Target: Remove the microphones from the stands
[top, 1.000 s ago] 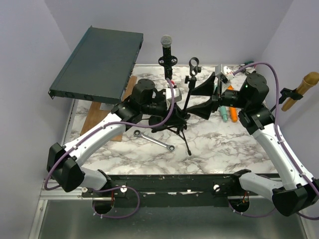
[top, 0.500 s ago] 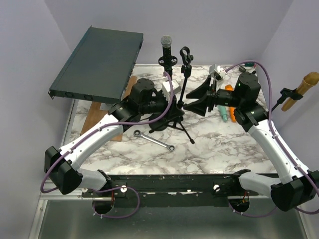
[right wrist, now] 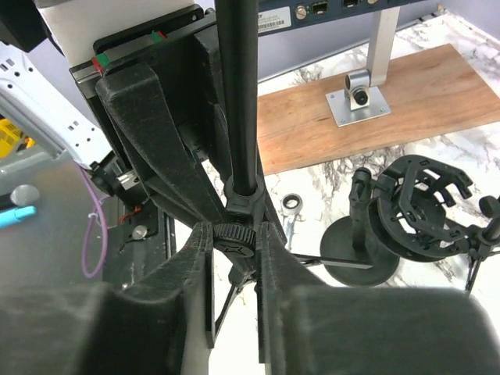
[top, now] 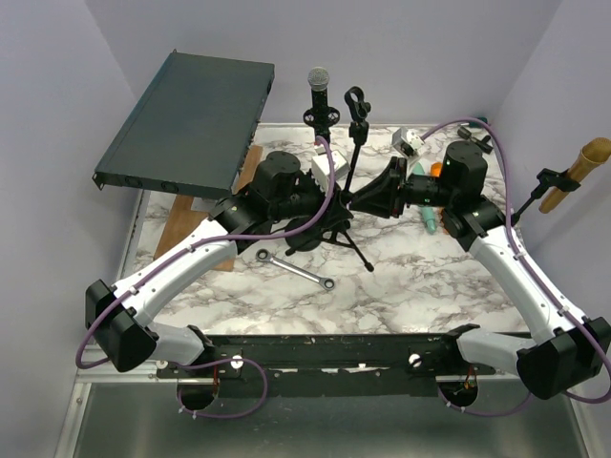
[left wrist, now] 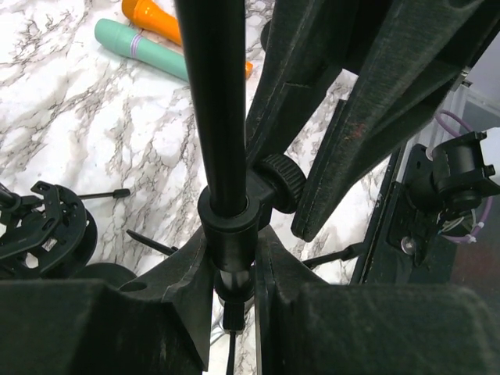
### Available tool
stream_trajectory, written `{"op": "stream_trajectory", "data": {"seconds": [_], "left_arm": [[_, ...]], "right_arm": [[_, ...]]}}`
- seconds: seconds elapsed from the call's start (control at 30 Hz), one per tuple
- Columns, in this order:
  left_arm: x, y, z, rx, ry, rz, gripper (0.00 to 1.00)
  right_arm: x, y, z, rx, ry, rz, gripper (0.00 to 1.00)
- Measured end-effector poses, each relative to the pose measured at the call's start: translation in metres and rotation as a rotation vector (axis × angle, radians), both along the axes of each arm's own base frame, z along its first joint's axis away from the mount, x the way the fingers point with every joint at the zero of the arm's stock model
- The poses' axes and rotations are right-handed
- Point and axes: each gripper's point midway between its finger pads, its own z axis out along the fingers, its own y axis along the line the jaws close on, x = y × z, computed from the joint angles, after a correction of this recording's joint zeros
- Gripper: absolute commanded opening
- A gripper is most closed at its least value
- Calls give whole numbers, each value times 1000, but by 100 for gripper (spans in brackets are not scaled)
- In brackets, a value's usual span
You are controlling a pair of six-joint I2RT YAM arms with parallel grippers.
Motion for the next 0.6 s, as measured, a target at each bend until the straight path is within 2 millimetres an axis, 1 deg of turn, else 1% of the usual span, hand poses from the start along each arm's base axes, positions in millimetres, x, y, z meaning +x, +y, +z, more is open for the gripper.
{"op": "stream_trajectory", "data": {"seconds": [0.07, 0.1, 0.2, 0.3, 0.6], "left_arm": [[0, 0, -1, 3, 0, 4, 0], [0, 0, -1, 4, 1, 4, 0], [0, 0, -2, 8, 2, 5, 0], [-1, 0, -2, 10, -1, 1, 0], [-2, 0, -1, 7, -16, -30, 0]], "right_arm": [[0, 0, -1, -3, -5, 1, 3], [0, 0, -1, -6, -10, 1, 1], [1, -1, -3, -27, -45, -2, 1], [2, -2, -2, -63, -123, -9, 1], [5, -3, 1, -254, -499, -56, 1]]}}
